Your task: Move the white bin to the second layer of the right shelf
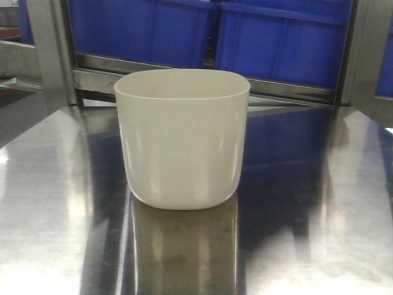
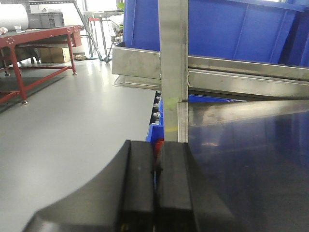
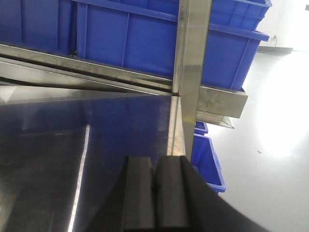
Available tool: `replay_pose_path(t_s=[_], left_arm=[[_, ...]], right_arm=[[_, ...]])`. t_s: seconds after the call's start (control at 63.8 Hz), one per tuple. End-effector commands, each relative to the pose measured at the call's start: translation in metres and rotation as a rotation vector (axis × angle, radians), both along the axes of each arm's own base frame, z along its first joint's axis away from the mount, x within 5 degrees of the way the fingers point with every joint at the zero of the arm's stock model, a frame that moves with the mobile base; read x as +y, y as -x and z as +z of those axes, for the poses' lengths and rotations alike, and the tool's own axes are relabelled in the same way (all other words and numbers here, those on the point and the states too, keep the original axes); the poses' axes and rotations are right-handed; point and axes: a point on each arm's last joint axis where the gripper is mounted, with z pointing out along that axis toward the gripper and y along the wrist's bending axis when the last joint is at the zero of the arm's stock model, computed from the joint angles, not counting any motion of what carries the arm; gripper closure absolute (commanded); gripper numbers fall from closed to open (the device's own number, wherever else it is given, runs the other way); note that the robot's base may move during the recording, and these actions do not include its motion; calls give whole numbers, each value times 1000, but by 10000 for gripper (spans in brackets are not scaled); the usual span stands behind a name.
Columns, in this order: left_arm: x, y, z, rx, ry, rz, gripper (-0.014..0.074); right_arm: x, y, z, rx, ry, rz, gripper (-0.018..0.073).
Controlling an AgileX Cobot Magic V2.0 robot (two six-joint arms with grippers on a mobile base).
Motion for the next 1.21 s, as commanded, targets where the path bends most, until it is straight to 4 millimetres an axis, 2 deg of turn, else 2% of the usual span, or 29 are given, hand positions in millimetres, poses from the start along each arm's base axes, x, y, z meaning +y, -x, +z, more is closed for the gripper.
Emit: replay_pose_path(t_s=[0.0,0.941,0.988,1.191], left_arm=[[0,0,-4,-60,10,2,512],[0,0,-4,-60,10,2,512],[0,0,-4,-60,10,2,512],[0,0,-4,-60,10,2,512]], right_arm=[[-1,3,15,-127,11,-14,501],[-1,3,16,-137,1,-14,501],[-1,3,20,-130,1,-12,501],[0,-2,58,-39,13,-3,501]])
